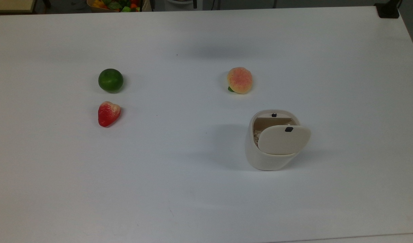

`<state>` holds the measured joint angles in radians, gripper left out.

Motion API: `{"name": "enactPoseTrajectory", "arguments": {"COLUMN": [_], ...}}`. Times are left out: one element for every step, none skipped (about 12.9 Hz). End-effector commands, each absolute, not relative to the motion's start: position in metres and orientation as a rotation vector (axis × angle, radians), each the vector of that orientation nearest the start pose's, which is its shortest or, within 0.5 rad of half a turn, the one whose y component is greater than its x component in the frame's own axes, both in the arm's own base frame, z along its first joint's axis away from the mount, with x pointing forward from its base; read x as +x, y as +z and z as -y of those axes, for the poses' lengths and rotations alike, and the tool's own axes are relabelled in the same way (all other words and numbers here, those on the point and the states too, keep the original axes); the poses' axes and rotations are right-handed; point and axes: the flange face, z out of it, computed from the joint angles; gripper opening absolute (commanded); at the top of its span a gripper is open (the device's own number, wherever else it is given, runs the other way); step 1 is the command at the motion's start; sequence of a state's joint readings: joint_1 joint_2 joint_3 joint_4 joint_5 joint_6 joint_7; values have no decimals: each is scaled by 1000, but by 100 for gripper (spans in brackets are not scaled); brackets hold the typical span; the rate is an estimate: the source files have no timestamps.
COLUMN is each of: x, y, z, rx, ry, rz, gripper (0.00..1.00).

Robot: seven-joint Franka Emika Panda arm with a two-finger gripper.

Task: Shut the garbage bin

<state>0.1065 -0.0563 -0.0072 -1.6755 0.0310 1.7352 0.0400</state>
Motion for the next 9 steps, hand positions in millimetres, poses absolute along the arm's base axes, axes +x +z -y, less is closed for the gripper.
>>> {"name": "enactPoseTrajectory", "arguments": {"x": [551, 551, 551, 551, 551, 551, 553, 554, 554], "y": [622, 622, 622, 622, 623, 623, 624, 625, 625], "z": [-61, -63, -64, -65, -65, -66, -67, -69, -69], "rx": [-3098, -3096, -3095, -3095, -3092, -3089, -3083, -3082, -3081], "ry": [-200, -199, -199, -199, -201, -203, -238, -252, -252], "rz": [138, 147, 152, 157, 156, 155, 154, 144, 144], "gripper": [100, 93, 81, 70, 55, 39, 26, 20, 13]}}
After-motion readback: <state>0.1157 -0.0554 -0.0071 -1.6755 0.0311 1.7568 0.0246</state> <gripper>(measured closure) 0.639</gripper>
